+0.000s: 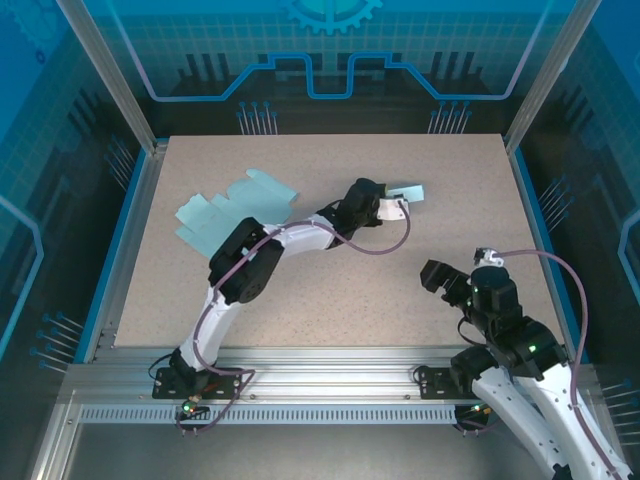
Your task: Fold the paper box
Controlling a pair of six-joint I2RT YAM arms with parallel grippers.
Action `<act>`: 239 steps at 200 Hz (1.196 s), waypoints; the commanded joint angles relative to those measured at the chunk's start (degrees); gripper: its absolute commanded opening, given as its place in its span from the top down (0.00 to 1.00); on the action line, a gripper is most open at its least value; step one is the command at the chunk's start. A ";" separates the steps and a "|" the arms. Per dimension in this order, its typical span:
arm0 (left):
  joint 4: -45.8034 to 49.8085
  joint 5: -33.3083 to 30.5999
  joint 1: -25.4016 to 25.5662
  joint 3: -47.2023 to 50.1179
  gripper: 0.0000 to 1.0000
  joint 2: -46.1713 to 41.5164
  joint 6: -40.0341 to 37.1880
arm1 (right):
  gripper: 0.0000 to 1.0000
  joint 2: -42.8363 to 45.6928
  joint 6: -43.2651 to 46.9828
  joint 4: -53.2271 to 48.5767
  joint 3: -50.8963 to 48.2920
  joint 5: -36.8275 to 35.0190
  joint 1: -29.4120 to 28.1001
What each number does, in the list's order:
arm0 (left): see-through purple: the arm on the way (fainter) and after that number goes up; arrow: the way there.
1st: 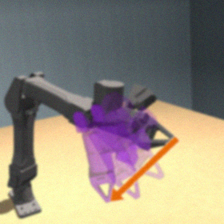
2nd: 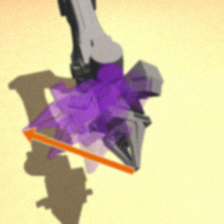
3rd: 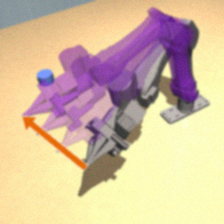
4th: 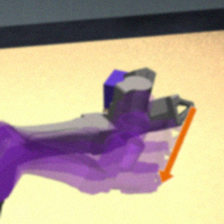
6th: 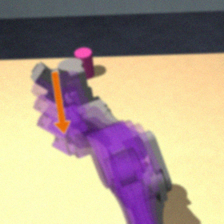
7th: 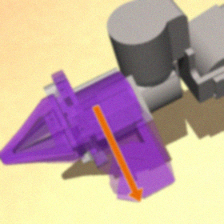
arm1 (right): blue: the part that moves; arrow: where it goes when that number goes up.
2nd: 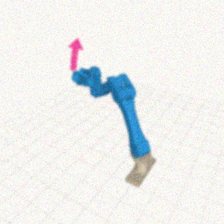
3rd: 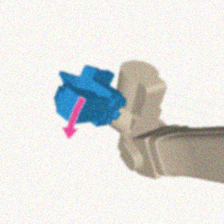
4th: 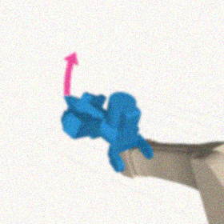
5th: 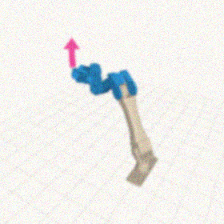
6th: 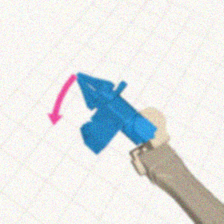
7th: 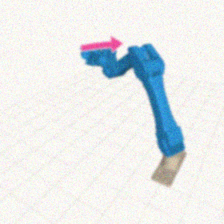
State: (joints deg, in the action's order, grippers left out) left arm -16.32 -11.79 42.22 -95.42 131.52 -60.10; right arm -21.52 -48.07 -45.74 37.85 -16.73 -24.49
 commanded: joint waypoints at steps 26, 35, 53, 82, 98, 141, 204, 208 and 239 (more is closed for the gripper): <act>-1.07 -0.27 -0.08 -4.76 0.66 5.99 -7.18 | 0.00 1.31 -1.79 -1.90 -1.45 -1.00 -0.38; -1.40 -0.41 -0.07 -4.43 0.64 6.32 -7.70 | 0.00 1.22 -1.98 -1.84 -1.60 -1.07 -0.43; -2.56 -0.50 -0.05 -2.82 0.52 6.05 -7.97 | 0.00 1.13 -2.28 -1.64 -2.10 -0.94 -0.38; -4.36 -1.03 0.07 0.87 0.27 4.18 -6.23 | 0.00 0.78 -2.95 -2.01 -2.69 -1.20 -0.38; -5.98 -1.26 0.23 3.44 0.21 2.54 -5.06 | 0.00 0.48 -3.17 -2.00 -2.86 -1.35 -0.34; -13.54 -1.92 1.96 12.72 0.01 -4.86 -0.62 | 0.00 -1.83 -2.87 -0.80 -2.31 -0.52 -0.32; -22.95 -8.81 5.26 29.21 0.01 -26.24 19.21 | 0.00 -4.79 -1.20 2.36 -1.90 0.31 -0.34; -22.96 -9.99 5.12 30.25 0.01 -27.94 21.52 | 0.00 -4.91 -1.14 2.38 -1.90 0.23 -0.38; -13.81 -17.69 2.65 35.93 0.01 -40.85 40.58 | 0.00 -5.90 -1.06 1.75 -1.72 -1.15 -0.29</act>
State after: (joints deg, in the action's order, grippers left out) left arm -33.89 -21.39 47.51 -62.76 99.92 -39.38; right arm -26.89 -49.84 -44.49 35.29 -16.34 -24.49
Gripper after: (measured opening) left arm 0.989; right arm 0.997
